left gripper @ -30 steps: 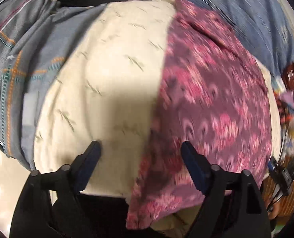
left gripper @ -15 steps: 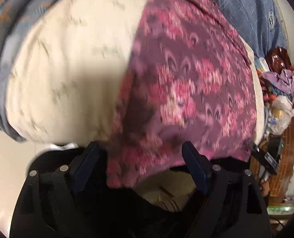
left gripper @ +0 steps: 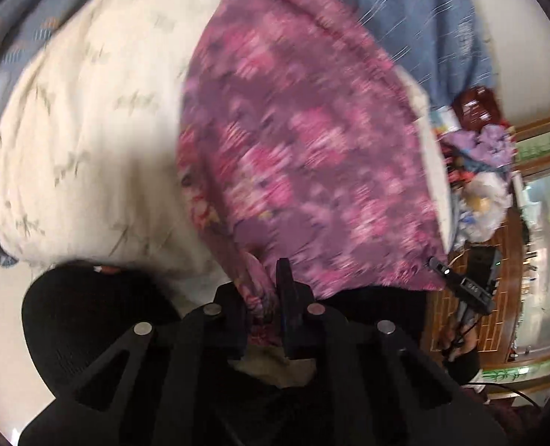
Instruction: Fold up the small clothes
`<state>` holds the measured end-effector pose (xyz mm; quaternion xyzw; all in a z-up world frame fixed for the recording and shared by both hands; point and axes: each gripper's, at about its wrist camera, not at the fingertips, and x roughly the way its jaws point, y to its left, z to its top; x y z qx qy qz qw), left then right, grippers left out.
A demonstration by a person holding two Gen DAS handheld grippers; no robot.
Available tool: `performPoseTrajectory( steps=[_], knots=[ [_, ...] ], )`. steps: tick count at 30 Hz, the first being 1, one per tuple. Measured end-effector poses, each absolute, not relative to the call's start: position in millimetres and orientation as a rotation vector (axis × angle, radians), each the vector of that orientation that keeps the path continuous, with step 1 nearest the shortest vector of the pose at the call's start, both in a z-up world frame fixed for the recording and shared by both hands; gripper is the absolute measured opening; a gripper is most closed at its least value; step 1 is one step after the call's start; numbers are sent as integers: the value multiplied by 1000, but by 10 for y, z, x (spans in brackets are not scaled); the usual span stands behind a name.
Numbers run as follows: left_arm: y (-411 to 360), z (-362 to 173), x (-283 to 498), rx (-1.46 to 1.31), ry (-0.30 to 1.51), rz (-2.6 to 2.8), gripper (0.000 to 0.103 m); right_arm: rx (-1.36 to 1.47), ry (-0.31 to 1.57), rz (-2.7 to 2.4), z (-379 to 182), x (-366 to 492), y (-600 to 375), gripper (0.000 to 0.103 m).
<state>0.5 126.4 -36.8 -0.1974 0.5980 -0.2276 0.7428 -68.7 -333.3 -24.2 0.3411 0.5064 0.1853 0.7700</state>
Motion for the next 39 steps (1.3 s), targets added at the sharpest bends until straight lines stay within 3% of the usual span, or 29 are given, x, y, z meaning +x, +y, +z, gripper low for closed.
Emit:
performPoseTrajectory(
  steps=[11,22,33,39],
  knots=[
    [1239,126,652,-549,1118,-499,10,964,780,459,277,-280,-3656,5],
    [1221,253,2222,-608,1011,-402,11,1076,621,352,281,1008,-4023,5],
    [981,-13,3523,-599,1047,-323,10,1129,628,235,-56,2211,-4273,5],
    [800,-380,3997,-553,1159,-228,10,1147,710,120,-400,2588,-4420,9]
  ],
)
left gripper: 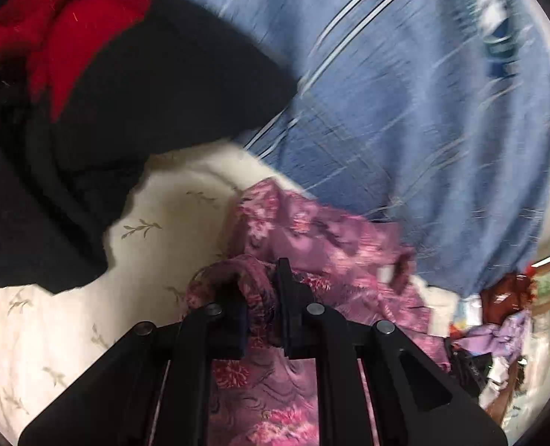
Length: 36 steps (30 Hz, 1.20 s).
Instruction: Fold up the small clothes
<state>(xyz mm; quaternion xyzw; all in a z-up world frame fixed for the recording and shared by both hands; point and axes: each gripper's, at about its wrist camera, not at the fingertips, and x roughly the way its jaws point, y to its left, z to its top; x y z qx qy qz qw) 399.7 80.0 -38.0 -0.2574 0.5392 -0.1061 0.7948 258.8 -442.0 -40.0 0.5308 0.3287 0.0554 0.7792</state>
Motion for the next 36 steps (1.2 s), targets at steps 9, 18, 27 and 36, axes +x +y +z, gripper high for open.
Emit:
performPoseTrajectory(
  steps=[9,18,27,36],
  knots=[
    [820,-383,3957,-585,1149,-286,11,1217,730,222,-414,2537,-4378,42],
    [938,-331,4343,-712,1189,-240,18,1243,622,82,-336,2898,-4710,19],
    [1440,-253,4092,-780,1136,-256,65,1159,701,28,-462,2637,-4776,45],
    [784,-407,3902,-467,1222,-273,65,964,850,-6,-477,2885,-4377,50]
  ],
)
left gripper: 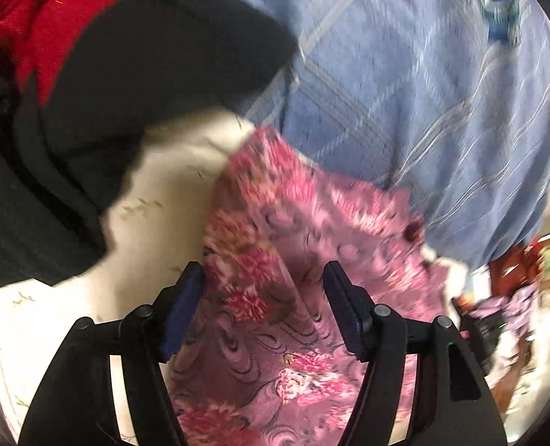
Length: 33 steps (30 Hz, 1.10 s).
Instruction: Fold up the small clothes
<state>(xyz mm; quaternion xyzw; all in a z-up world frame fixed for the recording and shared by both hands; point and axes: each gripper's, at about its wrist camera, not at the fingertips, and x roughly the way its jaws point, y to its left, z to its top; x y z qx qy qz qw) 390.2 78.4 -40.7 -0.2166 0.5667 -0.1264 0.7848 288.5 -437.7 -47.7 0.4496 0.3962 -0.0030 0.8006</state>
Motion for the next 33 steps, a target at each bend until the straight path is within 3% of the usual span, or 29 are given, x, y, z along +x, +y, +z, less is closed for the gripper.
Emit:
performPoseTrajectory(
  steps=[3,6,9,10,12,14,15,20,21,22,23,26,28,33],
  knots=[
    [676,-459,3903,-425,1222,-223,65,831,860,5,-374,2965,-4257,6],
    [715,-522,3951,-427,1234,-164,65,753,823,-35,-255,2941,-4285,6],
    [898,-486,3958,-507,1228,-171,65,776,913,-134,-467,2949,-4455,5],
    [964,-428,3948,-530,1207,-194,65,773,910,-147,-467,2917,-4494,12],
    [1000,-334,3961,-532,1171,-222,65,815,843,-106,-409,2841,-4551,15],
    [962,-291,4031,-518,1168,-237,67,893,802,-59,-376,2824,-4615,41],
    [945,-302,4091,-517,1177,-246,69,907,806,-52,-379,2858,-4623,62],
    [615,-478,4246,-445,1236,-262,70,843,869,-35,-448,3202,-4470,64],
    [578,-460,4254,-430,1219,-255,58,817,878,-31,-457,3260,-4426,56],
    [575,-423,4241,-420,1195,-256,27,771,890,-27,-431,3317,-4366,26],
    [558,-352,4227,-405,1164,-266,16,705,906,-21,-387,3381,-4291,5],
    [602,-142,4190,-403,1045,-266,5,653,780,20,-64,3324,-4245,5],
    [614,-162,4261,-382,1043,-235,5,720,694,-14,38,3239,-4401,5],
    [558,-471,4443,-336,1131,-141,6,785,845,-128,-410,3346,-4586,5]
  ],
)
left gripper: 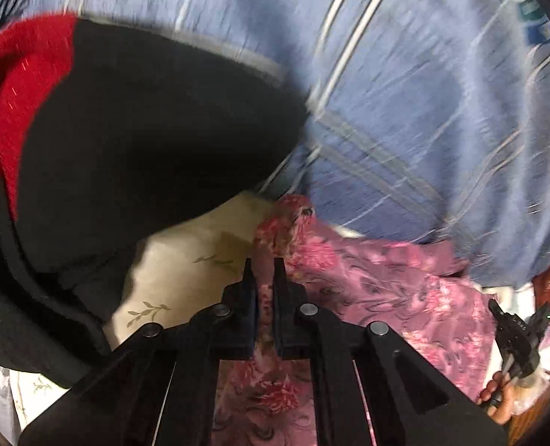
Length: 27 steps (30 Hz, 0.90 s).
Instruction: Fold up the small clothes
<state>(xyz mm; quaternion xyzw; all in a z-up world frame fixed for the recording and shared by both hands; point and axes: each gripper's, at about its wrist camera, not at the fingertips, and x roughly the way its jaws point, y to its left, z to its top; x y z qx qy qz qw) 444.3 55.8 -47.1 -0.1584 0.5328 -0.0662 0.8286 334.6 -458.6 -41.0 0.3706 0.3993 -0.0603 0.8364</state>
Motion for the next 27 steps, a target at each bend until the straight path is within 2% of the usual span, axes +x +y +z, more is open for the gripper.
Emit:
performPoseTrajectory(
  steps=[2,3,5,6,7,9,10,13,15,16,18,21,24,25,27],
  knots=[
    [598,-500,4433,-376,1150,-150,7,812,916,-167,-584,3354,-4598,8],
    [636,-478,4411,-398,1152,-159,7,825,921,-193,-592,3316,-4612,16],
    [778,-372,4301,-448,1147,-206,11,850,872,-199,-496,3187,-4636,18],
    [859,-294,4193,-465,1136,-229,17,853,848,-190,-426,3103,-4641,18],
    [904,-241,4096,-465,1127,-243,30,848,809,-162,-299,2959,-4609,18],
    [966,-165,3829,-442,1112,-254,46,836,758,-78,-146,2741,-4518,22],
    [978,-156,3694,-432,1108,-267,47,824,740,-41,-77,2597,-4442,27],
    [915,-278,3338,-387,1139,-279,47,803,726,52,-54,2154,-4196,34],
    [759,-463,3256,-312,1196,-199,48,746,794,35,-178,2088,-4090,40],
    [731,-525,3210,-309,1214,-184,48,720,871,-1,-300,2085,-4044,38],
    [812,-439,3084,-389,1202,-164,47,712,877,-29,-323,1954,-4008,34],
    [971,-308,2858,-498,1172,-191,47,771,826,-14,-81,1630,-4032,40],
    [959,-279,2500,-555,1170,-238,49,817,779,4,73,1268,-4011,57],
    [922,-335,2442,-583,1178,-266,54,845,773,3,58,1108,-4013,60],
    [907,-420,2305,-639,1197,-332,56,930,775,19,-18,886,-3990,61]
  ],
)
